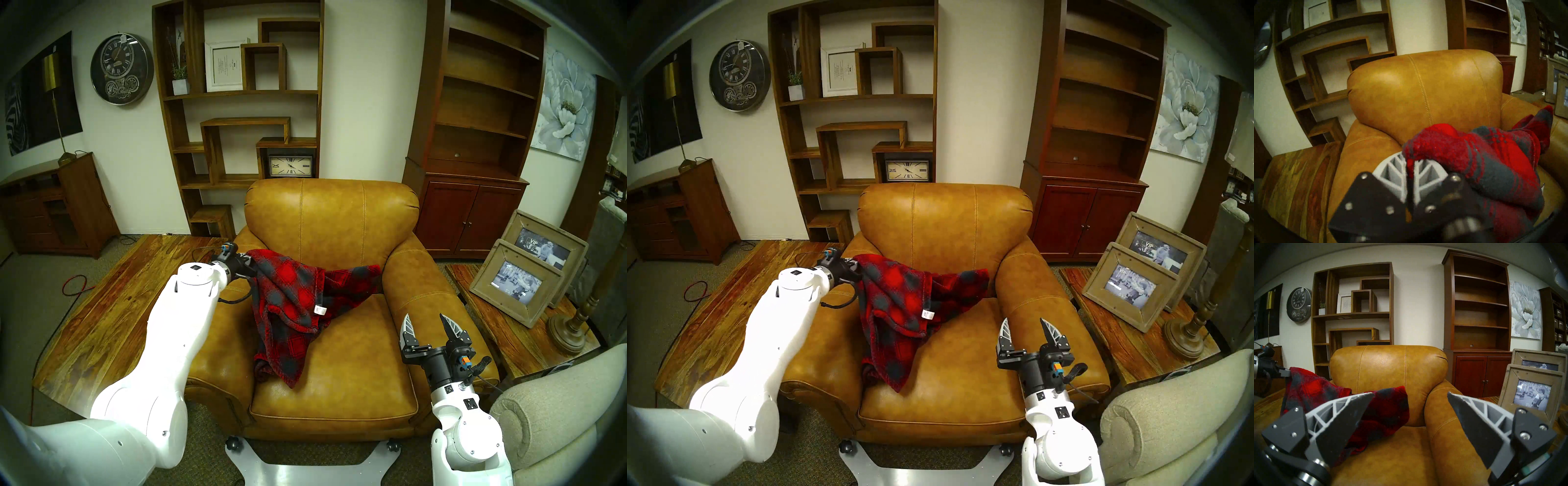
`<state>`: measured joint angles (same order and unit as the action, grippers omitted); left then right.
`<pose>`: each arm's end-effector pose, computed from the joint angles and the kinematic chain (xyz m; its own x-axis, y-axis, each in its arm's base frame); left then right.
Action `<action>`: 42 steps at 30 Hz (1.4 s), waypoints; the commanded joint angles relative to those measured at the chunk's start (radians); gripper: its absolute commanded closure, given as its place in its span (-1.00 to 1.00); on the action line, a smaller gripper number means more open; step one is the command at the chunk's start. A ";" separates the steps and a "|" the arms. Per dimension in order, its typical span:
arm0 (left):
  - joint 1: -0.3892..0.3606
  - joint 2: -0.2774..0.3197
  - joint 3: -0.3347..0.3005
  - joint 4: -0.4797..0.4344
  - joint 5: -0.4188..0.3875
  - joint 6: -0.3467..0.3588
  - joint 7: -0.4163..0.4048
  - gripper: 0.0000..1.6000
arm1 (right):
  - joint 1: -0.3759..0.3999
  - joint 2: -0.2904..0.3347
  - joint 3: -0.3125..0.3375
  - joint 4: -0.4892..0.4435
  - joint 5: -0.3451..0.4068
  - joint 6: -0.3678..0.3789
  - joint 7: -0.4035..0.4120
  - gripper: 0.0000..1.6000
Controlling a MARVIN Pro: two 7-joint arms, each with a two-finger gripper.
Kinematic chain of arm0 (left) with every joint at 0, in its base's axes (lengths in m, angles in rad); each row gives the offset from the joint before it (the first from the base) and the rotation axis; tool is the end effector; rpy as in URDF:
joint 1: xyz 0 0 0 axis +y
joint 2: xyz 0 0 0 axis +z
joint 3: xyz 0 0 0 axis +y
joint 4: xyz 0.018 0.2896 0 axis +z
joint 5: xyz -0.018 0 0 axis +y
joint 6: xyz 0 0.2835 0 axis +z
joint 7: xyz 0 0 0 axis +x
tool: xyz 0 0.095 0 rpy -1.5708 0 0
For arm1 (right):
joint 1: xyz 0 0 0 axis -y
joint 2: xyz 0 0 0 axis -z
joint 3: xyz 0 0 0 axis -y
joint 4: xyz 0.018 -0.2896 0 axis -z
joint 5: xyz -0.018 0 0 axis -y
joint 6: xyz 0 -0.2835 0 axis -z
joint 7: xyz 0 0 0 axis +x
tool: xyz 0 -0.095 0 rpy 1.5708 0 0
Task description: Move the blanket from sofa and drape it over the sofa arm
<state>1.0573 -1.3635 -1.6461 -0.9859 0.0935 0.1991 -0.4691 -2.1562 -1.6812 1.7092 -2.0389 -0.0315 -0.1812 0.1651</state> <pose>0.5191 0.0900 -0.3006 0.2825 -0.1825 0.9418 -0.2862 -0.9531 -0.0989 0.2253 -0.0193 -0.2987 -0.0513 0.0257 0.9984 -0.0073 -0.9997 0.0253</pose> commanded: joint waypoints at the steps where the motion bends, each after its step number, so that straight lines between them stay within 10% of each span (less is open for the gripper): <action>1: 0.037 0.106 -0.092 -0.101 -0.058 0.056 -0.082 1.00 | 0.007 0.000 0.000 -0.021 0.002 -0.006 0.000 -1.00; 23: 0.263 0.298 -0.355 -0.292 -0.151 0.459 -0.412 1.00 | 0.001 -0.001 -0.001 -0.034 0.004 -0.007 0.001 -1.00; 32: 0.210 0.321 -0.316 -0.214 -0.104 0.585 -0.390 1.00 | -0.003 -0.001 -0.001 -0.040 0.007 -0.004 0.002 -1.00; 42: 0.167 0.332 -0.279 -0.117 0.005 0.512 -0.243 1.00 | -0.002 0.000 -0.001 -0.038 0.007 -0.004 0.001 -1.00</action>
<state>1.2772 -1.0714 -1.9273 -1.1319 0.0379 0.7700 -0.8069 -2.1587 -1.6811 1.7092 -2.0528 -0.0257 -0.1809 0.1652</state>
